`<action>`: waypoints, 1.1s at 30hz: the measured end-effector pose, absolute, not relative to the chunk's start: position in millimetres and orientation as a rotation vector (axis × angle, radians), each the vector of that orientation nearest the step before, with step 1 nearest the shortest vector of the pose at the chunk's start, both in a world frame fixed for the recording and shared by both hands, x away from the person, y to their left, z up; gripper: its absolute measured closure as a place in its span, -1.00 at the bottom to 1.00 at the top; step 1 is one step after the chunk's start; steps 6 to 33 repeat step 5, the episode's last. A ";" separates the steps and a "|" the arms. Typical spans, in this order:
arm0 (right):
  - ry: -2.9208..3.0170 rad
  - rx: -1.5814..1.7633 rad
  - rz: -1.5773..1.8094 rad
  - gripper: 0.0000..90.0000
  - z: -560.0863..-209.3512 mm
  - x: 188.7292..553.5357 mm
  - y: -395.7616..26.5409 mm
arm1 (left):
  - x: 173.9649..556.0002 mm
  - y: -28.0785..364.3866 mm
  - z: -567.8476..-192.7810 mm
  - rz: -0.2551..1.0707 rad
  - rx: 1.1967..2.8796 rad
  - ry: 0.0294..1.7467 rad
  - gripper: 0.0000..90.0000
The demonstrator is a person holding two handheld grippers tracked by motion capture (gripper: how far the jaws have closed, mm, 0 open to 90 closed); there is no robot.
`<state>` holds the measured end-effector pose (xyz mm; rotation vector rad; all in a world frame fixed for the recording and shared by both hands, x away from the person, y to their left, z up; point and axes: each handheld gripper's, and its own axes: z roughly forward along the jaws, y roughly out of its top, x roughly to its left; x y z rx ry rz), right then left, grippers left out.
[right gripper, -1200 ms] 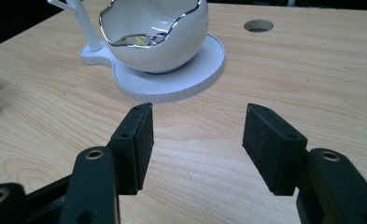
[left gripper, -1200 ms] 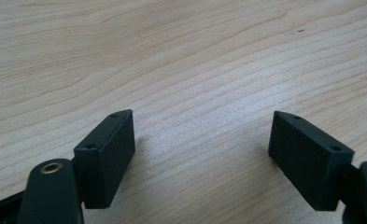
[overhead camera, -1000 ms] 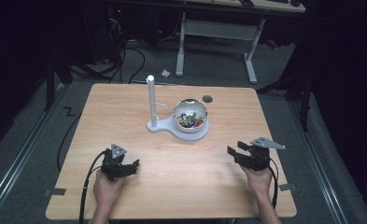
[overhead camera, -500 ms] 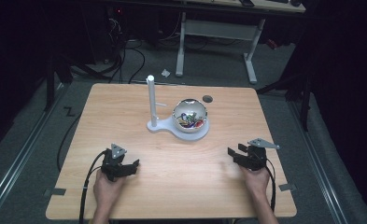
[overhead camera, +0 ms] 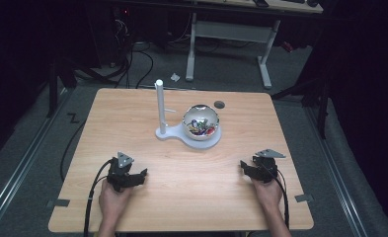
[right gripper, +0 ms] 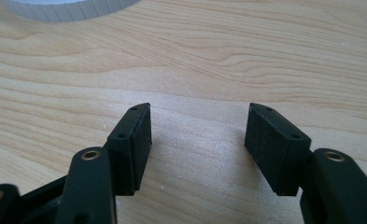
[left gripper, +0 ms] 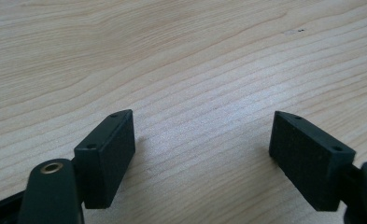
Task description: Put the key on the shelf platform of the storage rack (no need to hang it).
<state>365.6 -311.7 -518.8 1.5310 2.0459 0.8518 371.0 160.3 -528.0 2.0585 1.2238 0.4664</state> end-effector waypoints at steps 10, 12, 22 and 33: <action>2.050 1.516 0.826 -0.10 -519.0 365.3 -309.2 | 371.0 160.3 -528.0 0.466 2.058 1.224 -0.49; 2.050 1.516 0.826 -0.10 -519.0 365.3 -309.2 | 371.0 160.3 -528.0 0.466 2.058 1.224 -0.49; 2.050 1.516 0.826 -0.10 -519.0 365.3 -309.2 | 371.0 160.3 -528.0 0.466 2.058 1.224 -0.49; 2.050 1.516 0.826 -0.10 -519.0 365.3 -309.2 | 371.0 160.3 -528.0 0.466 2.058 1.224 -0.49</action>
